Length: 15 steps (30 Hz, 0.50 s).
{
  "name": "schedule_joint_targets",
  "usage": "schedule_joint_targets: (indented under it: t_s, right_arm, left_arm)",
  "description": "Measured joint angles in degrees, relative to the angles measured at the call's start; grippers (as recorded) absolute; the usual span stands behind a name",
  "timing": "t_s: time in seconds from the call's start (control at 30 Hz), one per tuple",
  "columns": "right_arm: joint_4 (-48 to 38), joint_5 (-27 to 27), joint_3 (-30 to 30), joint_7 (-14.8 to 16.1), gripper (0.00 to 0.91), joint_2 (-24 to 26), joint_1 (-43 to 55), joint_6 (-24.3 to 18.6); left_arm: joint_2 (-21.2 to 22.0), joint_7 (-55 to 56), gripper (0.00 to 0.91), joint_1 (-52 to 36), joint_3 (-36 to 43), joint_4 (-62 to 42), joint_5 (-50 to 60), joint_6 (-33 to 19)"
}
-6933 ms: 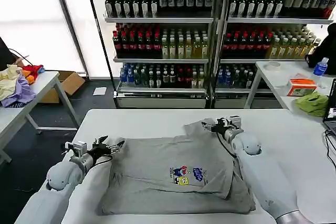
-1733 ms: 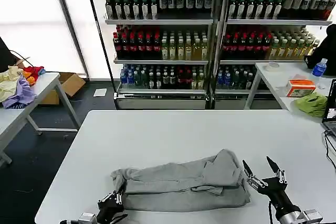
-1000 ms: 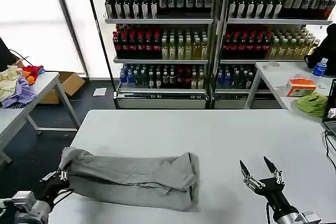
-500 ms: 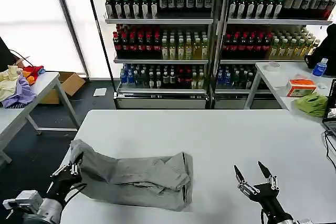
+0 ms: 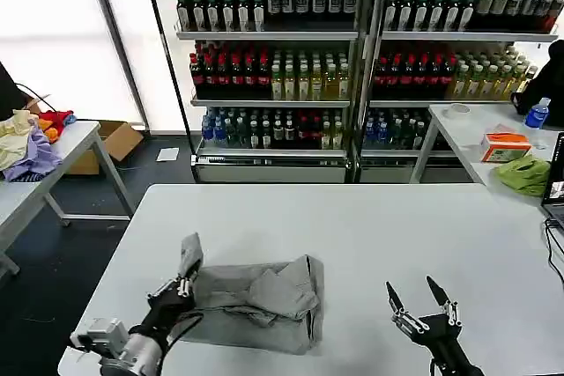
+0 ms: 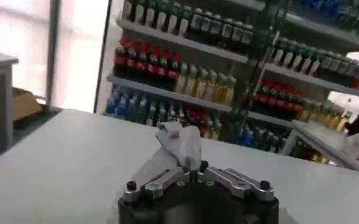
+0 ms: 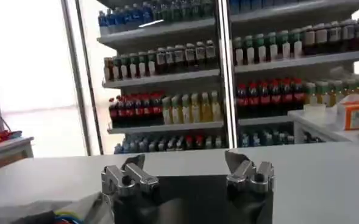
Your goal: Fold and organize the clothes.
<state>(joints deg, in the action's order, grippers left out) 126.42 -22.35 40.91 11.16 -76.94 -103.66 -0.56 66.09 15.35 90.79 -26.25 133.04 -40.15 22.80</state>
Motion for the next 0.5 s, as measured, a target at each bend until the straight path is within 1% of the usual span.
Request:
schedule_joint_targets:
  t_s: [0.27,0.43,0.5]
  right_arm:
    - [-0.1,0.3,0.3,0.1,0.907,-0.4,-0.6,-0.2]
    - [0.1,-0.2,1.0,0.4,0.907,-0.7,-0.9,-0.2]
    - [0.1,-0.3,1.2,0.4,0.907,-0.8,-0.8,-0.1]
  left_arm:
    - [1.6,2.2,0.010,-4.3,9.1,-2.1,-1.0,0.1]
    - [1.7,3.4,0.010,-5.9,13.9,-3.7,-1.5,0.2]
    - [2.1,3.8,0.212,-6.7,15.8,-4.6,-1.4,0.2]
